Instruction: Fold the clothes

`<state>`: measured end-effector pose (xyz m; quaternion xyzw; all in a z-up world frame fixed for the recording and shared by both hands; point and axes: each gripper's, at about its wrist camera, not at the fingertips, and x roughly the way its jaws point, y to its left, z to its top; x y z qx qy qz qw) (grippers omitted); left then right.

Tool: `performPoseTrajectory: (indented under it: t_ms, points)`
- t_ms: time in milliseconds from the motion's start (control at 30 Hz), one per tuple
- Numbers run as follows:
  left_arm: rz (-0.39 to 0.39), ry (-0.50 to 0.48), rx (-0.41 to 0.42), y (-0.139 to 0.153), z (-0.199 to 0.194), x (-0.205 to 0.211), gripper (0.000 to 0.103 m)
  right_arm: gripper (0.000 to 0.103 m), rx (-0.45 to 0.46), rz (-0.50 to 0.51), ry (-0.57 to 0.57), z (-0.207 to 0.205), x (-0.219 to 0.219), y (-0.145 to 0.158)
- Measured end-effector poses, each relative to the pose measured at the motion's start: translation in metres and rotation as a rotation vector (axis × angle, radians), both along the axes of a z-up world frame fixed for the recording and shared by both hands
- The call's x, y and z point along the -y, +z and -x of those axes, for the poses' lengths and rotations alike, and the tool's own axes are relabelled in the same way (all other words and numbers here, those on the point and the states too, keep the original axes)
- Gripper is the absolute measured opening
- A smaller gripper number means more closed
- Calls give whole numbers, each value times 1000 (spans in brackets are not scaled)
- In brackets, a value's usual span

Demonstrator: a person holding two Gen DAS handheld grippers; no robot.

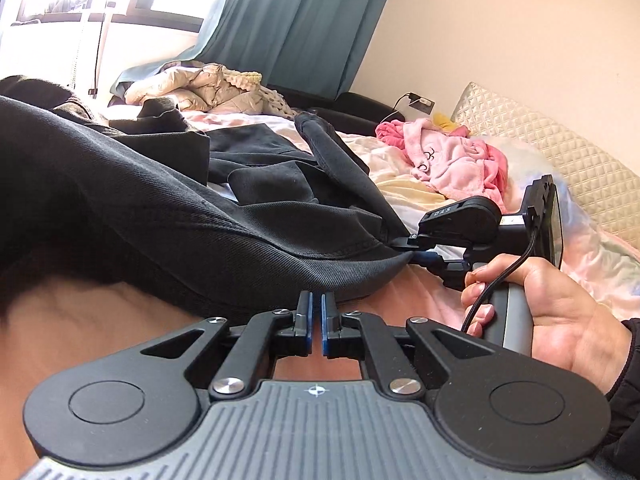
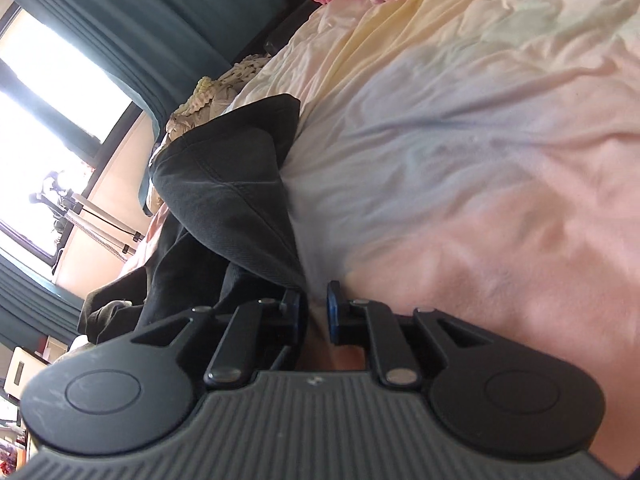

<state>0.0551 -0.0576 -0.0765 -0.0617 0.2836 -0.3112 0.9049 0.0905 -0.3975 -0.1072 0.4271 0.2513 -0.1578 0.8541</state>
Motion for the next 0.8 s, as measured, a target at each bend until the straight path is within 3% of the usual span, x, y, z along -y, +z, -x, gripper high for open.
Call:
performPoseTrajectory:
  t_ms: [67,200,367,600,733,800]
  points:
    - [-9,-2,-5,-1,0,1,5,21,5,33,10,-2,-4,4]
    - [-23,-5,-22,-5,0,3,5,23,6,117,30,-13,-7,9]
    - [-44,17,-38,-12,-5,5,5,36,3,307,78,-48,-10,13]
    - [-56,27,-79,-24,-18,8,5,36,29,552,195,-99,-12,23]
    - [-60,16,-79,-28,-19,10,5,32,37,597,273,-131,-1,24]
    - [-53,13,-78,-28,-20,10,5,23,37,619,315,-141,5,21]
